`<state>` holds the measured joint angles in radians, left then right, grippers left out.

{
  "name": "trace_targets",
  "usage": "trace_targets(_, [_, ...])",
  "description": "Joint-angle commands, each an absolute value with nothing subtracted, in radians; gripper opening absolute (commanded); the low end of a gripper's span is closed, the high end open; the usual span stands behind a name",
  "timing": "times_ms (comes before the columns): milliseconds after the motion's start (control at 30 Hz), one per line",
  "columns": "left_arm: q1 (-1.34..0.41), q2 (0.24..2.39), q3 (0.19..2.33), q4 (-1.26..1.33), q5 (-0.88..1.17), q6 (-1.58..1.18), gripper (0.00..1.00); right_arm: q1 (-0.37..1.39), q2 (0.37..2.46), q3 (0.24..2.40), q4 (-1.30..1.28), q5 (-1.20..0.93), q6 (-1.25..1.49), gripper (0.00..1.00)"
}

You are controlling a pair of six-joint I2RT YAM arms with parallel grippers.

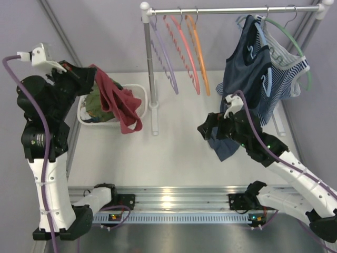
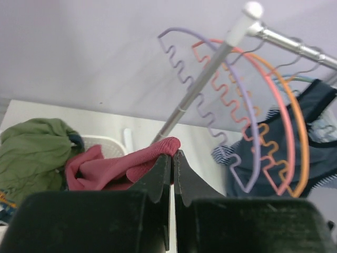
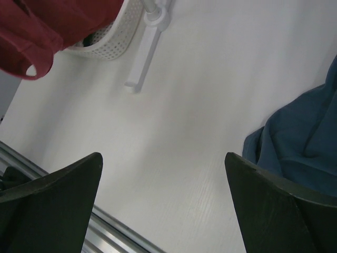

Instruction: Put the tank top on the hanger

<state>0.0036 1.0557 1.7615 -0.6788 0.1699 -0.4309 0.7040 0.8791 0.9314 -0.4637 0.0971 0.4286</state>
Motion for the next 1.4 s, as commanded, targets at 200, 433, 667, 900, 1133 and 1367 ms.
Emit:
trace_targets(200, [0.003, 1.045, 1.919, -0.611, 0.359, -0.531, 0.0, 0.704, 0.818, 0.964, -0.411, 0.025, 0.429, 1.0])
trace_targets(433, [0.005, 0.988, 1.744, -0.496, 0.448, -0.637, 0.0, 0.921, 0.879, 0.865, -0.174, 0.041, 0.563, 1.0])
trace_targets(667, [-0.025, 0.971, 1.681, -0.494, 0.443, -0.635, 0.0, 1.224, 1.067, 0.877, -0.008, 0.296, 0.692, 1.0])
trace_targets(900, [-0.046, 0.966, 1.658, -0.494, 0.431, -0.623, 0.0, 1.361, 1.336, 1.054, 0.055, 0.511, 0.742, 1.0])
trace_targets(1133, [-0.08, 0.979, 1.651, -0.505, 0.407, -0.606, 0.0, 1.37, 1.489, 1.159, 0.123, 0.65, 0.765, 1.0])
trace_targets(1367, [-0.117, 0.991, 1.67, -0.526, 0.382, -0.578, 0.0, 1.35, 1.624, 1.285, -0.026, 0.732, 0.811, 0.88])
